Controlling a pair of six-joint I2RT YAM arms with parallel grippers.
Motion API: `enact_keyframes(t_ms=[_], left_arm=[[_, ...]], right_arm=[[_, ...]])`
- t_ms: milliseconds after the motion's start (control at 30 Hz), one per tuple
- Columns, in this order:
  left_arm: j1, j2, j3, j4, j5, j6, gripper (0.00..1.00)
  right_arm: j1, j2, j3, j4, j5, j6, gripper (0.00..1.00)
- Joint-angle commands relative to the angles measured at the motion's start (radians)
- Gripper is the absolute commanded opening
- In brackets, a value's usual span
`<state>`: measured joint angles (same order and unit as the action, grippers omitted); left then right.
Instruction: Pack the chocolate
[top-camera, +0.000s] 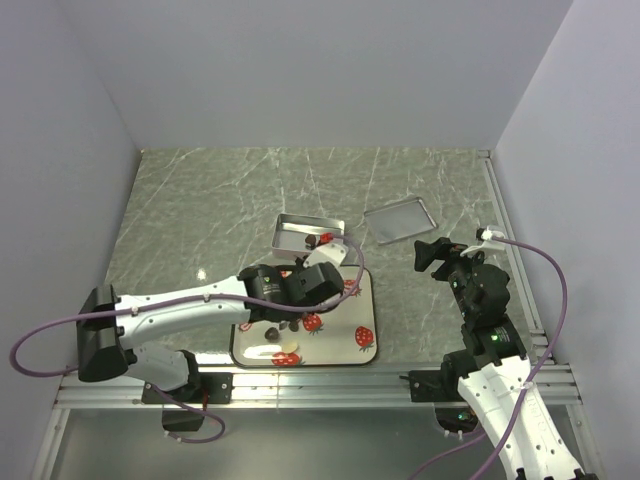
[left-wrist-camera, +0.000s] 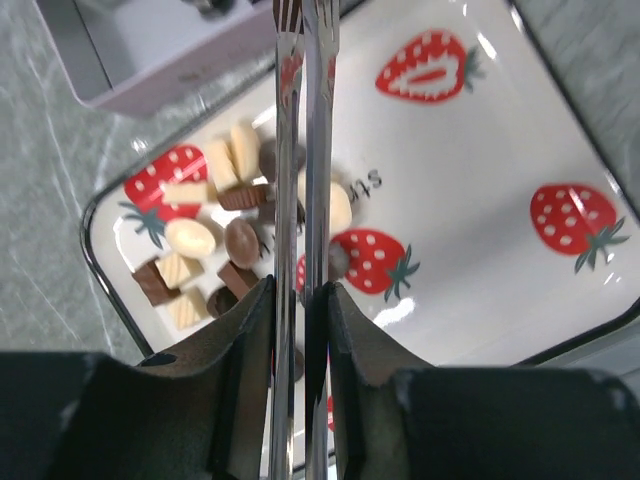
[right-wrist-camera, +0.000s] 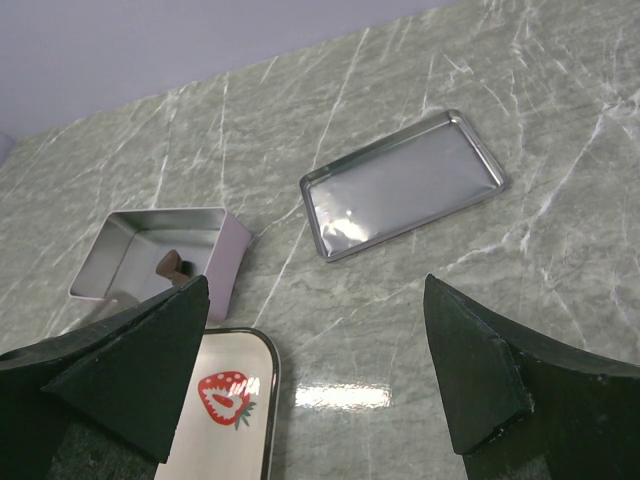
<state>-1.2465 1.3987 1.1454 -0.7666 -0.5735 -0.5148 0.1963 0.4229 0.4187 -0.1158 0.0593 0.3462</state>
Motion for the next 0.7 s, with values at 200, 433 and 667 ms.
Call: enact_keyframes(t_ms=[200,433,667], left_arm=[[0.22,-0.066,0.05,0.194,0.047,0.148,0.3],[0.275,-0.047,0.034,0.21,0.089,0.15,0.32],[0.277,-0.04,0.037,0.193,0.072,0.133,0.46]], right_arm=[[-0.003,-0.004,0.011,0.041,-0.007,-0.015,0.94],[-0.005,0.004,0.011,0.044,-0.01,-0.016,0.94],[-0.006,0.004,0.009,0.047,-0.012,-0.015,0.94]])
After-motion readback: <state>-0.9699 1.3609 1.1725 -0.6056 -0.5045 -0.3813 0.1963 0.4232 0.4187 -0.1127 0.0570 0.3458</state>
